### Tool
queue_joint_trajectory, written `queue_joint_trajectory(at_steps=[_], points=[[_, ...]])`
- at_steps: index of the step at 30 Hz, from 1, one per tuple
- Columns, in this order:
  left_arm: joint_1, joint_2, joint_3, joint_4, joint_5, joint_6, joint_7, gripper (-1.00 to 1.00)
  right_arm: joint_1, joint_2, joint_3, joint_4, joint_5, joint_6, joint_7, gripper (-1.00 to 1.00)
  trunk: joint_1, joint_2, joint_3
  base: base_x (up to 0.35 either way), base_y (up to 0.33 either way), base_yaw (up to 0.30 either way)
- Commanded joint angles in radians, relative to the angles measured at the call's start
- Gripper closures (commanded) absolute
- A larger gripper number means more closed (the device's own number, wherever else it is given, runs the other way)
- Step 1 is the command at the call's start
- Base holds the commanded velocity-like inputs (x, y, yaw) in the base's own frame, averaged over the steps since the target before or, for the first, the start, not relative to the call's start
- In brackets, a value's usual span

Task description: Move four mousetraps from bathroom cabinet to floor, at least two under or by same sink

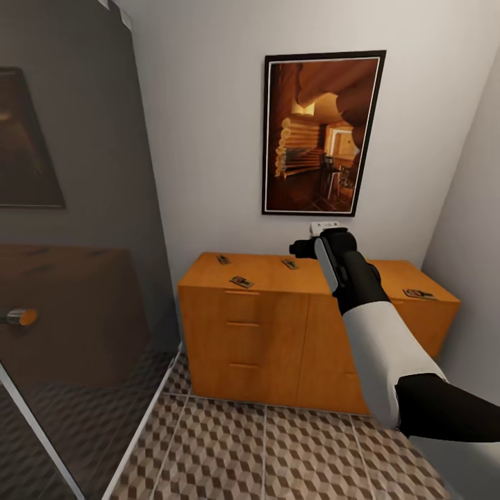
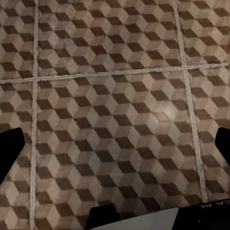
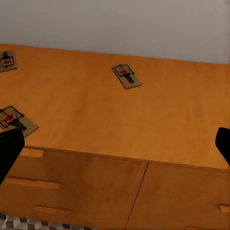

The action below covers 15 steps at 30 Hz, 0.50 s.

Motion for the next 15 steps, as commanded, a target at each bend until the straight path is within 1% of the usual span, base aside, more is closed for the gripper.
queue_joint_trajectory(at_steps=[1, 6, 15], points=[[-0.001, 0.000, -0.007, 0.001, -0.001, -0.003, 0.008, -1.00, 0.000, -0.002, 0.002, 0.000, -0.001, 0.004, -0.004, -1.00, 0.001, 0.000, -0.001, 0.321, -0.008, 0.000], [-0.001, 0.001, -0.006, 0.001, 0.000, -0.003, 0.008, -1.00, 0.003, -0.008, 0.002, 0.002, -0.003, -0.003, -0.004, -1.00, 0.001, 0.000, -0.001, 0.330, -0.004, 0.000], [-0.001, 0.001, -0.007, 0.001, -0.001, -0.004, 0.008, -1.00, 0.008, -0.012, 0.001, 0.023, -0.001, -0.042, -0.004, -1.00, 0.001, 0.000, -0.001, 0.338, -0.001, 0.000]])
